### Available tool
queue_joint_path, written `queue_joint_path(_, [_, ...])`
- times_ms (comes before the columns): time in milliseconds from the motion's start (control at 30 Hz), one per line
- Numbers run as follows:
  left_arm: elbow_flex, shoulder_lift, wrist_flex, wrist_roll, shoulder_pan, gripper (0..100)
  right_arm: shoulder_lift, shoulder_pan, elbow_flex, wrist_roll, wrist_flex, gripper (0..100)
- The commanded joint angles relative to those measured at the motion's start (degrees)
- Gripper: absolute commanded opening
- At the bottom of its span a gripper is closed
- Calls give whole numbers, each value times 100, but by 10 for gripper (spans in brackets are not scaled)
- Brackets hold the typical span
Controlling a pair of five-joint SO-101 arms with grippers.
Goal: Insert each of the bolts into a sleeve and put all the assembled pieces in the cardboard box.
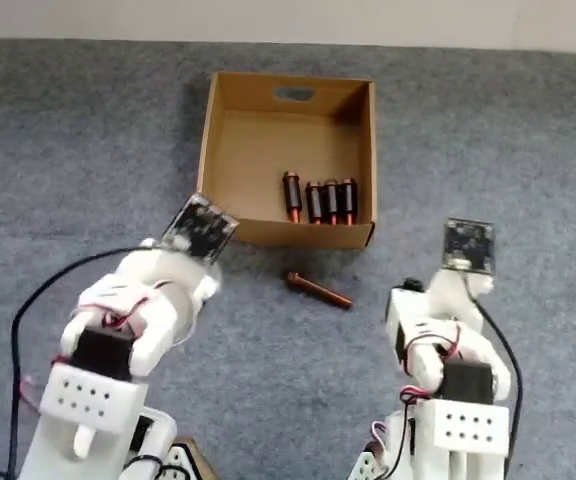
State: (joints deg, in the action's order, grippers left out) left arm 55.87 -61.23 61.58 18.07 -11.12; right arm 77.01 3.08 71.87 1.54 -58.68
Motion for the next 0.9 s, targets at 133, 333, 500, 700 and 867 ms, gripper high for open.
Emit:
queue_joint_path(133, [-1613, 2554, 659, -1204, -1508, 140, 251, 743, 22, 273, 92, 5])
queue_joint_path(333, [-1631, 3582, -334, -3481, -1886, 140, 286, 734, 189, 246, 127, 5])
queue_joint_path(500, [-1675, 3960, -1169, -4404, -1947, 141, 268, 734, 189, 246, 127, 5])
queue_joint_path(700, [-1640, 4400, -1785, -4475, -2035, 141, 268, 725, 189, 246, 119, 5])
queue_joint_path(867, [-1842, 5209, -1925, -5389, -2035, 141, 268, 725, 189, 237, 119, 5])
